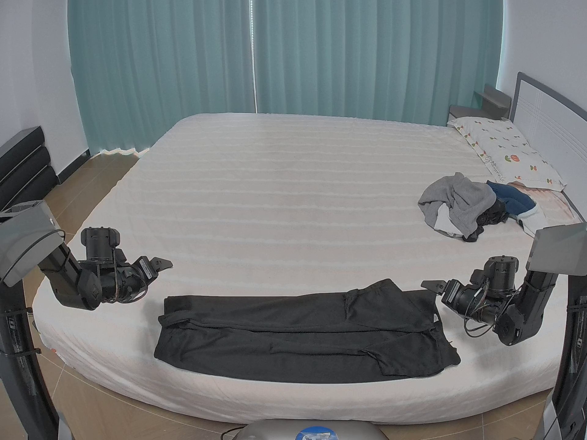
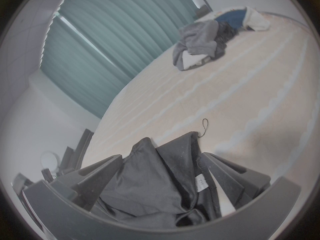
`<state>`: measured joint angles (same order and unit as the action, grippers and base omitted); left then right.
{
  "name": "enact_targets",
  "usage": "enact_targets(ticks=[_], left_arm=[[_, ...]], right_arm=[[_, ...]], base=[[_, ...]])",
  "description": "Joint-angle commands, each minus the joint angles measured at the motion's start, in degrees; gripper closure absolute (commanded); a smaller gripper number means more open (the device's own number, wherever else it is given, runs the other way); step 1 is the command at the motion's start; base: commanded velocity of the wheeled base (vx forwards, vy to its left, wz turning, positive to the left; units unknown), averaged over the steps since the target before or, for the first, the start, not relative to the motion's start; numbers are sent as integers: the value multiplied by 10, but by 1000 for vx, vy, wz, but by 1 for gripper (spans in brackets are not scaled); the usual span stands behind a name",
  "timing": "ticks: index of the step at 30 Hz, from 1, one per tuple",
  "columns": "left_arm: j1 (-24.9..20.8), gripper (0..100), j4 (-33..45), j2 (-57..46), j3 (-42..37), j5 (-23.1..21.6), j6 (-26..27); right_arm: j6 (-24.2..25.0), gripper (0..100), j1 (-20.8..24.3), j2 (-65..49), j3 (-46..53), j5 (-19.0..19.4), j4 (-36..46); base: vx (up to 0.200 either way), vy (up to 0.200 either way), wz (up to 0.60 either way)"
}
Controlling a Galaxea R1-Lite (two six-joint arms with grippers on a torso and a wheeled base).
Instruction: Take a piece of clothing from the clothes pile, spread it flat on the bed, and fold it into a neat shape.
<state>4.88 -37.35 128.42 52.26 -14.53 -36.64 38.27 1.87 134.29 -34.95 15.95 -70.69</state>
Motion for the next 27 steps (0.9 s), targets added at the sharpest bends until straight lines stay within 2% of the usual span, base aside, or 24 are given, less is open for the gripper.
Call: enact_targets(ticks=[1,8,22,23,27], left_arm=[[-15,0,49,54,63,-1,-40],[-49,0,56,70,59,57,-12],[-51,0,58,71,56,70,-11],[-51,100,58,71,56,70,-11],[-51,100,56,71,51,73,-11]], right_arm=[[37,0,2,8,-37,1,28],[38,0,2,22,-37,1,29],[38,0,2,22,-35,-1,29],[38,0,2,22,-35,-1,29],[38,0,3,25,-36,-2,30]], base=[[0,0,0],[0,0,0],[0,0,0],[0,0,0],[0,0,0]])
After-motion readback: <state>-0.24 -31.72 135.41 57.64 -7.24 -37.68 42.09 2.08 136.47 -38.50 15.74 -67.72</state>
